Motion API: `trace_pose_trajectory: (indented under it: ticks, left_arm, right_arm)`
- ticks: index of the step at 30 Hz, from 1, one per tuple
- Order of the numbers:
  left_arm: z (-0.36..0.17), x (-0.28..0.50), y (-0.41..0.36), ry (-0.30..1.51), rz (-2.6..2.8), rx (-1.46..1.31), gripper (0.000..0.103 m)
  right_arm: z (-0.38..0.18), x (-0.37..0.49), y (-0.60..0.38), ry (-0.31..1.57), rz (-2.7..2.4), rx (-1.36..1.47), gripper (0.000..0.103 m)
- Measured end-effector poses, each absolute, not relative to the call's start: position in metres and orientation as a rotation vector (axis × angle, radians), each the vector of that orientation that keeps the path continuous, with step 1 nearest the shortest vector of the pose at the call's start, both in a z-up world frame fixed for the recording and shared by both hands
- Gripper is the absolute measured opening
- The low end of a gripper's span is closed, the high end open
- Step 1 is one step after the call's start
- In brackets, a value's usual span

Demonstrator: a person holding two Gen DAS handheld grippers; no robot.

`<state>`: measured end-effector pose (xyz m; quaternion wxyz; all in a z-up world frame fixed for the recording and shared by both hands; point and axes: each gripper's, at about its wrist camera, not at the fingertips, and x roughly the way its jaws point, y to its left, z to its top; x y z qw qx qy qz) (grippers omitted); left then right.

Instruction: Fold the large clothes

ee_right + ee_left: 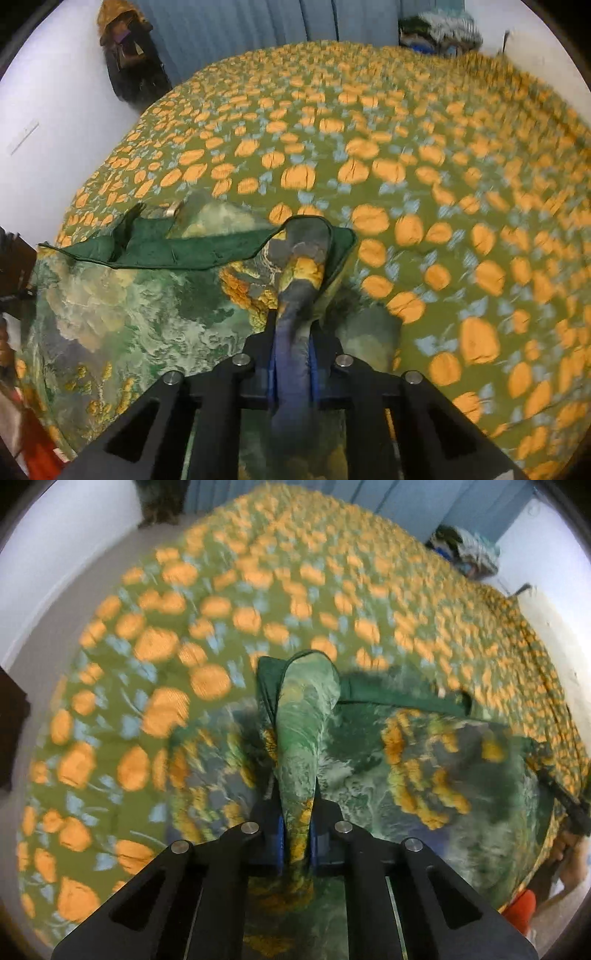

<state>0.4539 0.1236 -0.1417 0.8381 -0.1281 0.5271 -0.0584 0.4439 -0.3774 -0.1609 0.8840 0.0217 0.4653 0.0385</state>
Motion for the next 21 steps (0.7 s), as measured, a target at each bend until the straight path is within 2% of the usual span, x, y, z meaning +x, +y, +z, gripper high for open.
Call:
trace_pose_trajectory:
  ticks: [5,7,9,14,18,21]
  left_arm:
    - [-0.092,0.462,0.121,0.916,-0.077,-0.221,0.008]
    - [-0.095,0.471,0.111,0.869,-0.032,-0.154,0.008]
    - [-0.115,0.483,0.104,0.866,0.016,-0.125,0.008]
    - [-0.194,0.501,0.102,0.971,0.083,-0.142,0.01]
    - [-0.224,0.496,0.102,0.953,0.085,-0.133,0.018]
    - [-0.234,0.494,0.106,0.922,0.077,-0.179,0.02]
  right_arm:
    - [-0.1,0.452,-0.37,0.753,0.039,-0.015,0.012]
    - [-0.096,0.463,-0.365,0.728,0.008,-0.024,0.012]
    - [-0.11,0.48,-0.362,0.741,-0.028,-0.029,0.012]
    - [-0.188,0.503,-0.362,0.898,-0.091,-0.044,0.012]
    - [-0.229,0.501,-0.365,0.953,-0.086,-0.035,0.013]
    - [-0.241,0.502,-0.369,0.957,-0.075,0.006,0.014]
